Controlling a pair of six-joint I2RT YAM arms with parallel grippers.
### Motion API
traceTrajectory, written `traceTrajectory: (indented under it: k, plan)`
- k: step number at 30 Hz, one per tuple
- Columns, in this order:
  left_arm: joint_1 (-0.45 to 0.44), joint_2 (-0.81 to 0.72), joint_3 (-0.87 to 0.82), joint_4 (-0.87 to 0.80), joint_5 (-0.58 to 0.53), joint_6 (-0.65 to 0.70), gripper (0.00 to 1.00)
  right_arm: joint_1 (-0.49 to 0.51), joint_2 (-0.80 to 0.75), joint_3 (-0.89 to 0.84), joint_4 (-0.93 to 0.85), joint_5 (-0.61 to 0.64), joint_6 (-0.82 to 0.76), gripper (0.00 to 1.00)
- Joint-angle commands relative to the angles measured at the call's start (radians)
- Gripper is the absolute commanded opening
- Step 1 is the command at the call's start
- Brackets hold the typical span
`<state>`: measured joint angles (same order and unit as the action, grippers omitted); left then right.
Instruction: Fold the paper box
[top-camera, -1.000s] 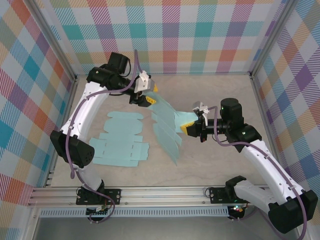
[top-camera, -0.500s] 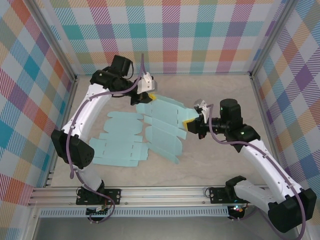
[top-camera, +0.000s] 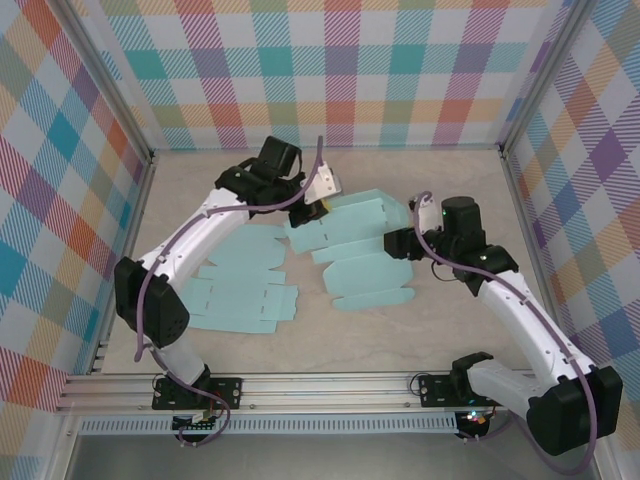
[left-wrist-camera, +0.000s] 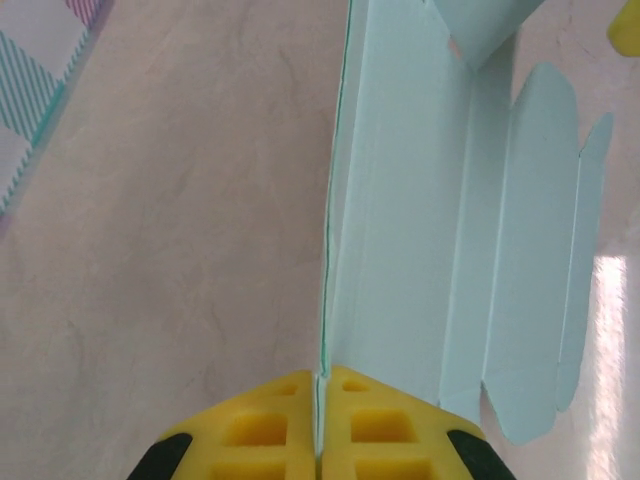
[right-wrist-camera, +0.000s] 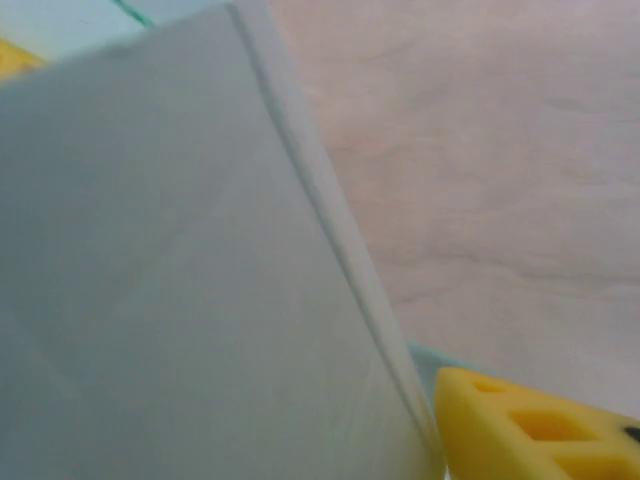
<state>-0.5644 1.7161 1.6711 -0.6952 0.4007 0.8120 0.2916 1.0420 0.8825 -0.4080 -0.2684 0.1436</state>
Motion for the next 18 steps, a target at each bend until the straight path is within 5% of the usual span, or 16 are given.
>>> traceTrajectory:
  k: [1,10,18]
  plan:
    - [-0.037,0.061,0.011,0.106,-0.08,-0.04,0.02,-0.06,-0.01,0.009,-0.048,0.089,0.116,0.68]
    - [-0.099,0.245,0.079,0.094,-0.252,0.035,0.02,-0.227,0.002,0.054,-0.129,0.133,0.289,0.8]
    - [-0.168,0.265,-0.052,0.288,-0.444,0.094,0.02,-0.265,0.042,0.052,-0.062,0.021,0.326,0.73]
